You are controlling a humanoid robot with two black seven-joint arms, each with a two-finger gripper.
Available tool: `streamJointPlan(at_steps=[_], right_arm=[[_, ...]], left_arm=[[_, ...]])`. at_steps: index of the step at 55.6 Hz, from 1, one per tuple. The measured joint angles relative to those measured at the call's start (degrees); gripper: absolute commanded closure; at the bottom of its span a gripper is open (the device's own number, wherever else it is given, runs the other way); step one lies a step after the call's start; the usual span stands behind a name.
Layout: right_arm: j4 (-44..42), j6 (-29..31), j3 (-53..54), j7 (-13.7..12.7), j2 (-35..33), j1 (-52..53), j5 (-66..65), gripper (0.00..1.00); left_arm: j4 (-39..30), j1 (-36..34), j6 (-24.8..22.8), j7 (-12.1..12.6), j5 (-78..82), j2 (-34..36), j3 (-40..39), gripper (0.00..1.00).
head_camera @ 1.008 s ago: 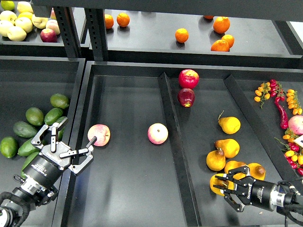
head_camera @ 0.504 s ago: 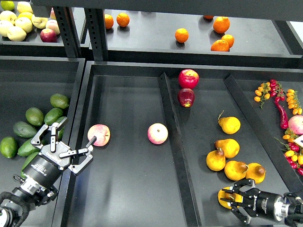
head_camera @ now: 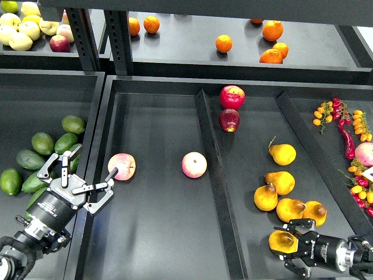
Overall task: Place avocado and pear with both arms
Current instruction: 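Open the right gripper to release the pear among the pears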
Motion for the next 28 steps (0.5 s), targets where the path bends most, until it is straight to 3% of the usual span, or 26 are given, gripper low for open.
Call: streamJointPlan(at_steps=[5, 28], right_arm=[[0.9, 0.0, 0.2, 0.0, -0.4, 0.0, 0.3, 0.13], [8.5, 0.0, 2.1, 0.0, -4.1, 0.5, 5.5, 0.05]], left_arm=[[0.0, 0.0, 0.0, 0.0, 0.0, 0.0, 0.0, 0.0], [0.0, 0.0, 0.0, 0.0, 0.0, 0.0, 0.0, 0.0]])
